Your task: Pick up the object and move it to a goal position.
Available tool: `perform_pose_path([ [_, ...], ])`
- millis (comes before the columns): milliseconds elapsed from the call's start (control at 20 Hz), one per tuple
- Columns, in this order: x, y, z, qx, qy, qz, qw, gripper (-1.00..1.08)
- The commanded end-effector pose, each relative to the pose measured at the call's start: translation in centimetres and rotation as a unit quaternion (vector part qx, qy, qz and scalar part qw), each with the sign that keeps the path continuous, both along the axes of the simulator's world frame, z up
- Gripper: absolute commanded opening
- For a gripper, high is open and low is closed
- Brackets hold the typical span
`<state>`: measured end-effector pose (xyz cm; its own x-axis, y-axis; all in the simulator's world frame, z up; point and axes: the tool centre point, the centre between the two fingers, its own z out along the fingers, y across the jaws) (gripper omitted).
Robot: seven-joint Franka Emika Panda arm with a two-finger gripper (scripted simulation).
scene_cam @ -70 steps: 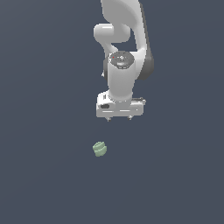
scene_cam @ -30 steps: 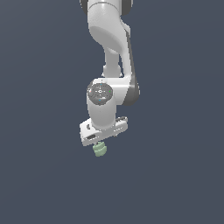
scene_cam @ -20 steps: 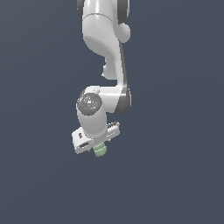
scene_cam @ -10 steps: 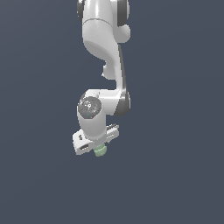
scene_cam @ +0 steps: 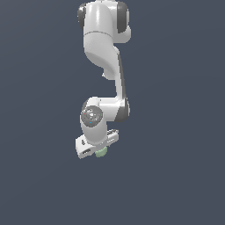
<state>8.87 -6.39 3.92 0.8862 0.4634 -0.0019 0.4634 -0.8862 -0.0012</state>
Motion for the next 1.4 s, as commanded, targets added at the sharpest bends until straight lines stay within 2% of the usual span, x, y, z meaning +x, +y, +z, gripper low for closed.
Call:
perform_pose_path([
  [0, 0.1, 0.0, 0.1, 0.000, -0.001, 0.000, 1.0000, 1.00],
  [50, 0.1, 0.0, 0.1, 0.000, -0.001, 0.000, 1.0000, -1.00],
  [800, -0.1, 0.0, 0.5, 0.000, -0.001, 0.000, 1.0000, -1.00],
  [1350, -2.5, -0.4, 5.0, 0.000, -0.001, 0.000, 1.0000, -1.00],
])
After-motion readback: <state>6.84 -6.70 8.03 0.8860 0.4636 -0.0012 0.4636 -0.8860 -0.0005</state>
